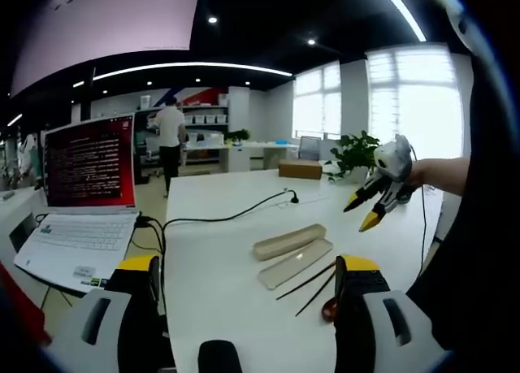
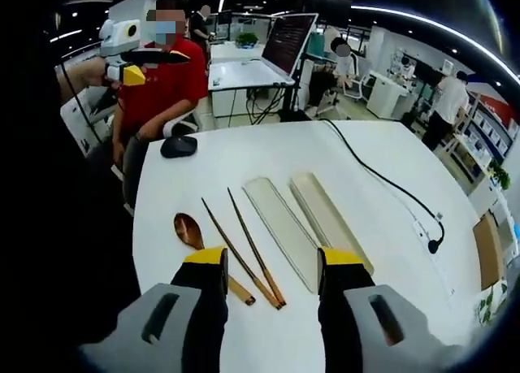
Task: Arrange the utensils inside the cutlery case until each visible utensil rests in its matching compartment.
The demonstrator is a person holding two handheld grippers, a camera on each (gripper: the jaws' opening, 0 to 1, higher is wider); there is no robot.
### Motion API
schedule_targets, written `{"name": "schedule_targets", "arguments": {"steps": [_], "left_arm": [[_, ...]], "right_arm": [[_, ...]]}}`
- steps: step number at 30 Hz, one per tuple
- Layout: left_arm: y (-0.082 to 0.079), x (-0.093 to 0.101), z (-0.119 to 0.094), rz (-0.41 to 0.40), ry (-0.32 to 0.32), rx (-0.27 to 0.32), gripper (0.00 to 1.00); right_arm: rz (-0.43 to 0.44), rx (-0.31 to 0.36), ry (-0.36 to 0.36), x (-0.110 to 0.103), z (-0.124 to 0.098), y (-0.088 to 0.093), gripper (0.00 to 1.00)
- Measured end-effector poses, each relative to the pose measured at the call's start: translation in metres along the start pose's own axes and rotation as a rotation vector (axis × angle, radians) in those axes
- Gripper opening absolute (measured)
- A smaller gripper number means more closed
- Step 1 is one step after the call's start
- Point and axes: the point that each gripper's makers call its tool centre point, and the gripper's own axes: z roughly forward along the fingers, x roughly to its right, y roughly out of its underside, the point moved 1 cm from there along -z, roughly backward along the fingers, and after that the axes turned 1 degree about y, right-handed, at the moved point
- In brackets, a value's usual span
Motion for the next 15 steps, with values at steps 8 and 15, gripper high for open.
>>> {"name": "schedule_targets", "arguments": {"steps": [8, 15], "left_arm": [[0.002, 0.004, -0.001, -0.006, 0.004, -0.006, 0.91], [0.003, 0.014, 0.003, -0.007, 0.026, -0.013, 0.9]], "right_arm": [[-0.019, -0.017, -0.006, -0.002, 0.003, 0.003, 0.43], [-0.01, -0.021, -0.011, -0.001, 0.009, 0.001, 0.42]]}}
